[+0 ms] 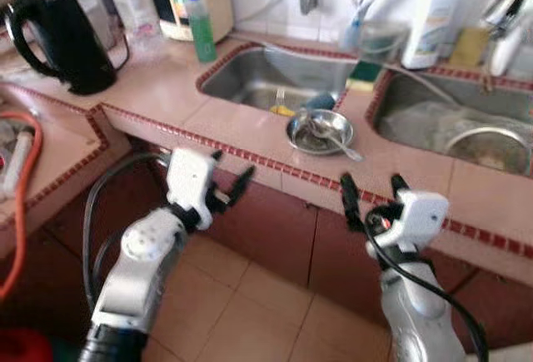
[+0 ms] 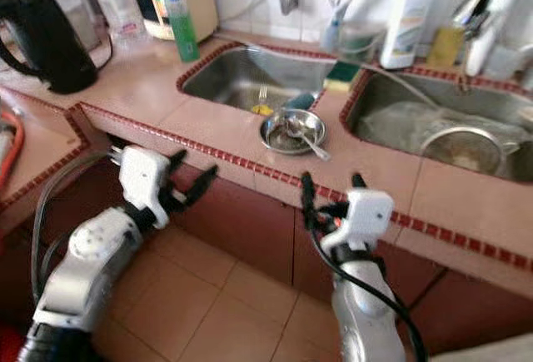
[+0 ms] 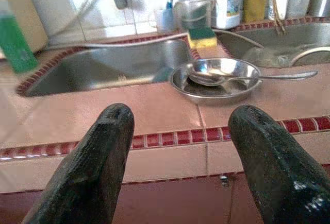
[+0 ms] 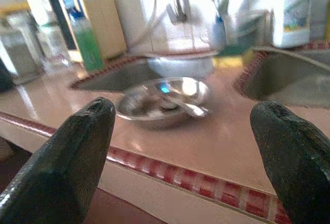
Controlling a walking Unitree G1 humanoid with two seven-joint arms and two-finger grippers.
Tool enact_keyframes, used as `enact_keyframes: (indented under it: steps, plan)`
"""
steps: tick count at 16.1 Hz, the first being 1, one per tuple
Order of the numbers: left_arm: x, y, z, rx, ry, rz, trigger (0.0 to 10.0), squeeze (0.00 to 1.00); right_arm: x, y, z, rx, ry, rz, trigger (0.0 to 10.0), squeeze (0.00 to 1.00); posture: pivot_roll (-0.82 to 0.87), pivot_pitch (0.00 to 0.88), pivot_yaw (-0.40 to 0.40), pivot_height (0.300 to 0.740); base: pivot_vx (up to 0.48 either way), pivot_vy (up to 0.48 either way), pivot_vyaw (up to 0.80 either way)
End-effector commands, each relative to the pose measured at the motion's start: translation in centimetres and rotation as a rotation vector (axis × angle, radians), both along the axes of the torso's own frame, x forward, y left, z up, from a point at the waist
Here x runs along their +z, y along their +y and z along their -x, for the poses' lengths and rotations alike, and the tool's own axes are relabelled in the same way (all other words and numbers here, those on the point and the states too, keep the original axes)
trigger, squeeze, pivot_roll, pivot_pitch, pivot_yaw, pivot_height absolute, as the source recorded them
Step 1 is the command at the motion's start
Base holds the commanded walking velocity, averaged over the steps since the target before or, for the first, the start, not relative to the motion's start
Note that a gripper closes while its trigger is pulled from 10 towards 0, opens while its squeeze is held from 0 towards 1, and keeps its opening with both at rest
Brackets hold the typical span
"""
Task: Kitchen organization
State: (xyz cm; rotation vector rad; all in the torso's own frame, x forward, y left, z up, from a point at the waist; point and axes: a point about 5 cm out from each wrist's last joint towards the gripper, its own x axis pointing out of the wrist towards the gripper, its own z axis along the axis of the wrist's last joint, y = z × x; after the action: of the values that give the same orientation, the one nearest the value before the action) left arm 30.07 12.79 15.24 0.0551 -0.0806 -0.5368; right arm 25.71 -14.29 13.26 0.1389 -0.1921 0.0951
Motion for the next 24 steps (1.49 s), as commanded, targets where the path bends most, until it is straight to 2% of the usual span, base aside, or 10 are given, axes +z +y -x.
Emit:
enact_keyframes:
  steps: [1, 12, 14, 15, 18, 24]
  plan:
    - [0.1, 0.0, 0.0, -0.012, 0.0, -0.005, 10.0, 0.0, 0.1, -0.2, -0.1, -0.003, -0.003, -0.006, 10.0, 0.0, -0.22, 0.079, 0.121, 0.74, 0.0, 0.0, 0.0]
    - [0.3, -0.1, 0.2, -0.071, 0.013, 0.035, 10.0, 0.0, -0.2, -0.1, -0.3, -0.003, 0.0, -0.01, 10.0, 0.0, -0.22, 0.076, 0.12, 0.74, 0.0, 0.0, 0.0]
    - [0.3, -0.2, 0.3, -0.067, 0.003, 0.023, 10.0, 0.0, -0.4, -0.4, -0.3, -0.019, 0.011, -0.04, 10.0, 0.0, -0.22, 0.078, 0.119, 0.74, 0.0, 0.0, 0.0]
    - [0.3, -0.4, 0.4, -0.082, 0.009, 0.025, 10.0, 0.0, -0.4, -0.6, -0.4, -0.029, 0.018, -0.065, 10.0, 0.0, -0.22, 0.078, 0.118, 0.74, 0.0, 0.0, 0.0]
    - [0.5, -1.4, 0.3, -0.106, -0.047, -0.096, 10.0, 0.0, -1.1, -1.4, -0.8, -0.065, 0.059, -0.153, 10.0, 0.0, -0.21, 0.074, 0.117, 0.74, 0.0, 0.0, 0.0]
    - [1.5, -4.0, 0.5, -0.236, -0.08, -0.085, 10.0, 0.0, -0.4, -2.2, -2.9, -0.04, 0.05, -0.21, 10.0, 0.0, -0.22, 0.065, 0.119, 0.74, 0.0, 0.0, 0.0]
